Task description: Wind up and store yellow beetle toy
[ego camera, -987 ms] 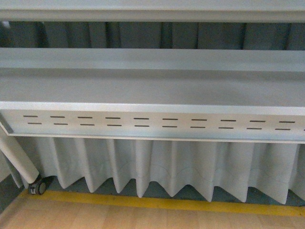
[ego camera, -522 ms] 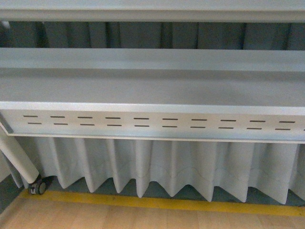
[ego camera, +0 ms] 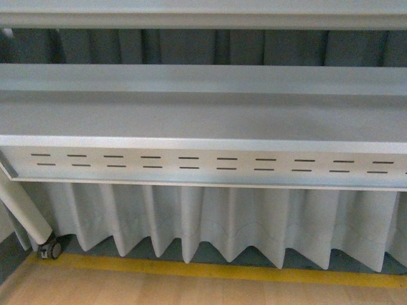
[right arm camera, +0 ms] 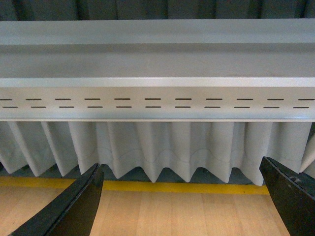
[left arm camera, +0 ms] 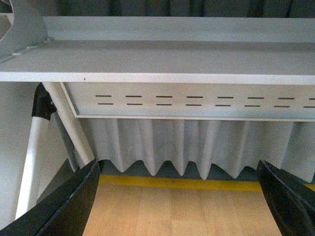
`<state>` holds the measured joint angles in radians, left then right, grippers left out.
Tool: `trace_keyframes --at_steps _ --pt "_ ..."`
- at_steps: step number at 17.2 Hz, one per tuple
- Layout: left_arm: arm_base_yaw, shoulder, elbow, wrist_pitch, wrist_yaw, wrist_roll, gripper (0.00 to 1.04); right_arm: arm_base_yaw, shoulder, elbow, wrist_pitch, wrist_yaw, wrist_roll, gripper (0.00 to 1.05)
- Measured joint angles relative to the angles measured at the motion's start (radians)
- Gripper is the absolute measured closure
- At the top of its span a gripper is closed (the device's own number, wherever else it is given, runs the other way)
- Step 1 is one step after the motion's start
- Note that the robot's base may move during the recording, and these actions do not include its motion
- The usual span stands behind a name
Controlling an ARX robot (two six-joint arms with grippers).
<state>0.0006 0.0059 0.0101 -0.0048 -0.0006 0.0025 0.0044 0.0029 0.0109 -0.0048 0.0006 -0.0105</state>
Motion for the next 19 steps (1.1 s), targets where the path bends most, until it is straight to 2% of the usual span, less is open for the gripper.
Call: trace_keyframes --at_steps 19 --pt "0.000 0.000 0.000 0.002 0.000 0.000 0.07 0.000 0.000 0.000 0.000 0.000 0.000 0.07"
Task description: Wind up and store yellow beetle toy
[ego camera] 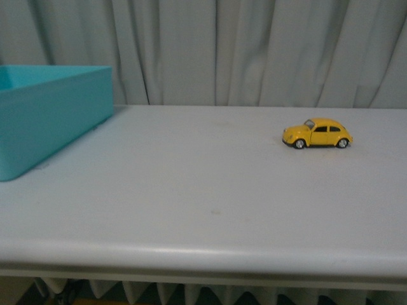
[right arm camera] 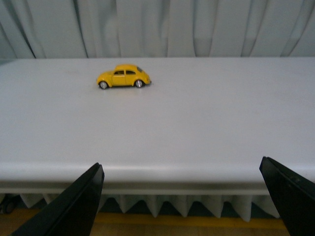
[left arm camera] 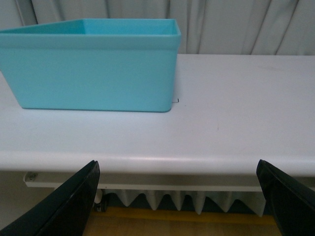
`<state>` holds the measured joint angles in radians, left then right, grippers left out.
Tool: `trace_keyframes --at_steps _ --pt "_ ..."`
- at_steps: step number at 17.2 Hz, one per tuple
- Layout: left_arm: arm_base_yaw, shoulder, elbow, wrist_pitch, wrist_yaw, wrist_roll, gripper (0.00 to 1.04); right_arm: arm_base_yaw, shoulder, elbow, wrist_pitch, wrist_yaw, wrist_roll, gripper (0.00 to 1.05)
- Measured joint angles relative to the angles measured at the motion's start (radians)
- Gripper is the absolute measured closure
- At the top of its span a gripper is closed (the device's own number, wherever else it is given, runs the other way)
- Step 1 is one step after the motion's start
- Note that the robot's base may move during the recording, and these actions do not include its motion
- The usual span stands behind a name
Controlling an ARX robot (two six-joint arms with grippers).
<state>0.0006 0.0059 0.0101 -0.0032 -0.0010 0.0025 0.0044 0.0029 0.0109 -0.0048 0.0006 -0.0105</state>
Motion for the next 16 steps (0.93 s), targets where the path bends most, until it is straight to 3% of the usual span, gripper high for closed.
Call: trace_keyframes --at_steps 16 --pt "0.000 0.000 0.000 0.002 0.000 0.000 0.07 0.000 0.001 0.000 0.003 0.000 0.002 0.07"
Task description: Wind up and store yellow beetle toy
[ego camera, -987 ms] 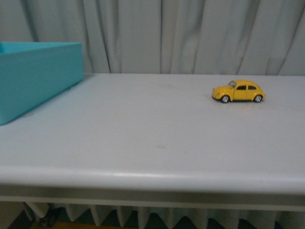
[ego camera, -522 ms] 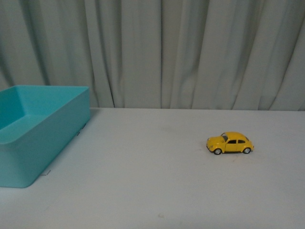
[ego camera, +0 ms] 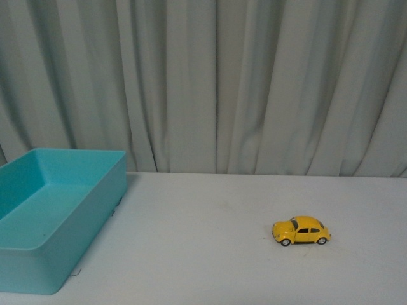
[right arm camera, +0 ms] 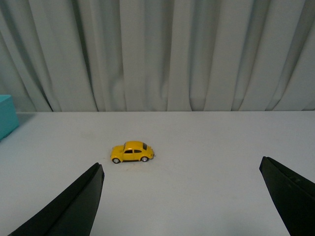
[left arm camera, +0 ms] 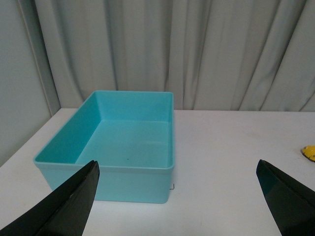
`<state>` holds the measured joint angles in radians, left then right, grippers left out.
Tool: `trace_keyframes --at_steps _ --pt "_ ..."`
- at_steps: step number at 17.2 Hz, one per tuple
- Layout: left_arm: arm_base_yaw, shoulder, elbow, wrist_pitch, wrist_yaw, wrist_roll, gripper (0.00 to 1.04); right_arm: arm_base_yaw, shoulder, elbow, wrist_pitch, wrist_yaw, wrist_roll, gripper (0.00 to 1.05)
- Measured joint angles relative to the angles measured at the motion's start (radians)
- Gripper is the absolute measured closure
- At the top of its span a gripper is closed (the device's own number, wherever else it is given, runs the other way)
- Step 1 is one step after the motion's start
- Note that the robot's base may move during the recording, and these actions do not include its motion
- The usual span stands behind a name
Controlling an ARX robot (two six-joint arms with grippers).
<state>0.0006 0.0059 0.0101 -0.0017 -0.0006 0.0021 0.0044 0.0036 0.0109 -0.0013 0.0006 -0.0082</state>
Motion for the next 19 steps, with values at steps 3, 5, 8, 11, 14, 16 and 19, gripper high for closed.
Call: trace_keyframes --at_steps 3,5,8,11,14,16,19 --pt "0.000 0.000 0.000 -0.001 0.000 0.000 0.07 0.000 0.000 0.000 -0.002 0.000 0.000 0.07" --pt "0.000 0.000 0.000 -0.001 0.000 0.000 0.07 0.000 0.000 0.000 -0.002 0.000 0.000 0.07" --pt "0.000 0.000 0.000 -0.001 0.000 0.000 0.07 0.000 0.000 0.000 -0.002 0.000 0.000 0.07" --pt "0.000 0.000 0.000 -0.001 0.000 0.000 0.07 0.000 0.000 0.000 -0.002 0.000 0.000 0.07" --pt "0.000 0.000 0.000 -0.001 0.000 0.000 0.07 0.000 0.000 0.000 -0.002 0.000 0.000 0.07" --pt "0.000 0.000 0.000 -0.001 0.000 0.000 0.07 0.000 0.000 0.000 -0.002 0.000 0.000 0.07" --pt "0.000 0.000 0.000 -0.001 0.000 0.000 0.07 0.000 0.000 0.000 -0.002 0.000 0.000 0.07"
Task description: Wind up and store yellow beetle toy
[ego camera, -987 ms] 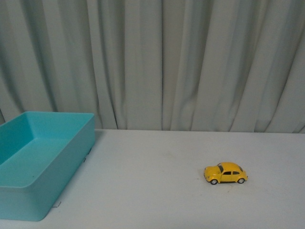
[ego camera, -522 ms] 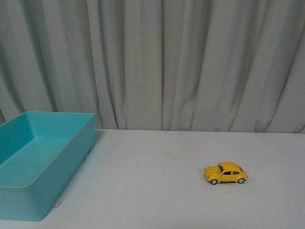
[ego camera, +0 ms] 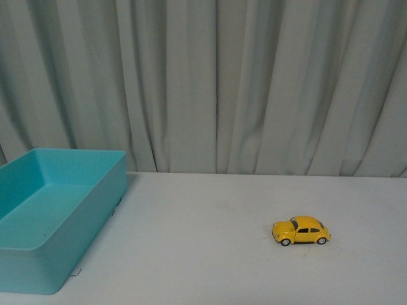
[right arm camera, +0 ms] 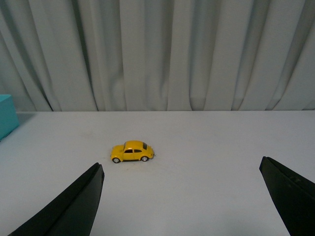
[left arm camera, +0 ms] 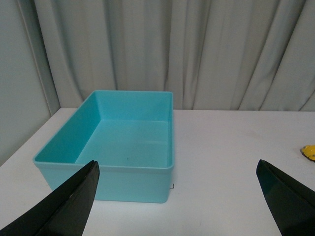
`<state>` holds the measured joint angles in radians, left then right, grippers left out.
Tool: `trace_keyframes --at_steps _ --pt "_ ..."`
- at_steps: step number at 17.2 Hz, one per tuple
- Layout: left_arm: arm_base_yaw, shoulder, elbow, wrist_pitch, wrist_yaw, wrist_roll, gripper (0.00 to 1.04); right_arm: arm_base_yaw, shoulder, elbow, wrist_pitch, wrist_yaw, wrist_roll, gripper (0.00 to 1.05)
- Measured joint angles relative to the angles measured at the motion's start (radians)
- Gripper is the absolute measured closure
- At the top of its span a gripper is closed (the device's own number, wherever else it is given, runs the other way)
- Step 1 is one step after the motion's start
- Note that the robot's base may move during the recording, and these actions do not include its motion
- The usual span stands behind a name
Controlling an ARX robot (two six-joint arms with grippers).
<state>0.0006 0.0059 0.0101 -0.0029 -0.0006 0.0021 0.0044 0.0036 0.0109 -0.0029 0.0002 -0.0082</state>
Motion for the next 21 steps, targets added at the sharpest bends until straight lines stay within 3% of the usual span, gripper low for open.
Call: trace_keyframes --at_steps 21 --pt "0.000 0.000 0.000 0.000 0.000 0.000 0.07 0.000 0.000 0.000 0.000 0.000 0.000 0.07"
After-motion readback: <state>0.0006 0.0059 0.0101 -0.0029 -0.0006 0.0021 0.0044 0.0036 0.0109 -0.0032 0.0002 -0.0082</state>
